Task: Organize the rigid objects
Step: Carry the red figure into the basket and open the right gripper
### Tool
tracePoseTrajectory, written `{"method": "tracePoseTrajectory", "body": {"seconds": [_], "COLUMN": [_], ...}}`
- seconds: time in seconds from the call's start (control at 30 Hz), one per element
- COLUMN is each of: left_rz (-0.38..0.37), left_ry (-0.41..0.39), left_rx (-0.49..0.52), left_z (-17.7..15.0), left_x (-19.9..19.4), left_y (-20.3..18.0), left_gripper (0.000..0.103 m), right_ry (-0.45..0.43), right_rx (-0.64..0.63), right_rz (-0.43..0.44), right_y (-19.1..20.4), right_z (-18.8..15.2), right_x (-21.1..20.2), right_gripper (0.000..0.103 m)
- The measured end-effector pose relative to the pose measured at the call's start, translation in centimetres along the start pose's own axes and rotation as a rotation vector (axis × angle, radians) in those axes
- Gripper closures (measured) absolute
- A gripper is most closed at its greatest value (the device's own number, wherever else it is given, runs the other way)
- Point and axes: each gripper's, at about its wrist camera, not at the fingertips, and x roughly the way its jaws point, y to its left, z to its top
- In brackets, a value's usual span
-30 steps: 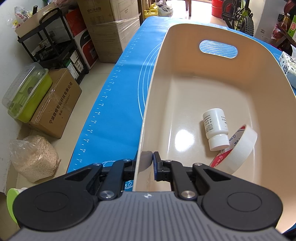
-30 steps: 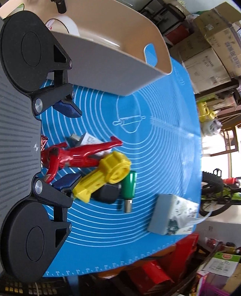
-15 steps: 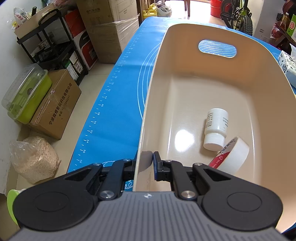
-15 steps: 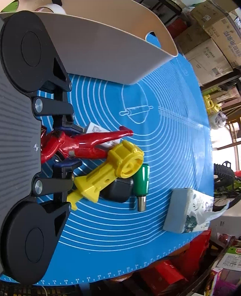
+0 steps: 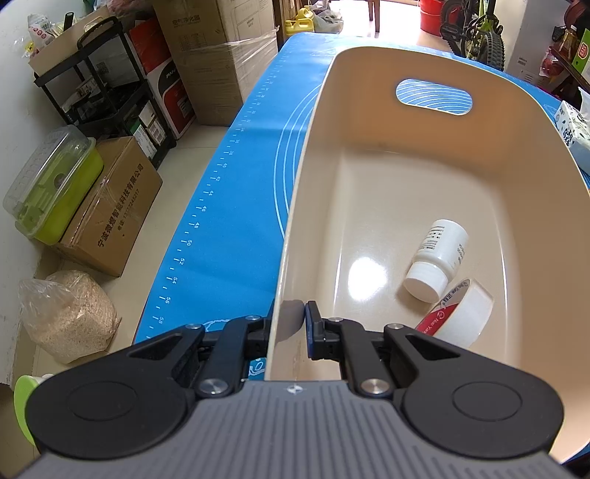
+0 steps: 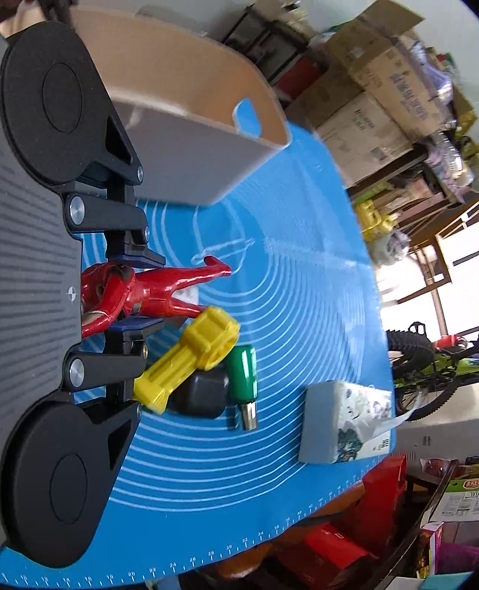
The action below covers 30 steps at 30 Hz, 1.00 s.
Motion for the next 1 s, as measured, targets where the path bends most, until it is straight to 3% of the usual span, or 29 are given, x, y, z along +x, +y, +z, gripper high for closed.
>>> {"method": "tracePoseTrajectory", "body": {"seconds": [0.5, 0.77, 1.0], "left_rz": [-0.011, -0.014, -0.014], "left_ry": [-0.001, -0.001, -0.002], "left_rx": [-0.005, -0.008, -0.006], "left_z": [-0.1, -0.1, -0.1], "left_x": [0.1, 0.1, 0.1], "left_y": [0.2, 0.3, 0.3], "left_gripper": [0.089, 0.090, 0.090], "right_ry": [-0.143, -0.232, -0.201], "right_rx": [-0.046, -0.102, -0.192], "right_rz": [0.101, 0.206, 0.289], "right_y": [3.6, 7.6, 12.2], "right_z": [0.5, 0.1, -1.2], "right_x": [-3.5, -5.8, -5.2], "right_gripper": [0.066, 0.066, 0.066]}}
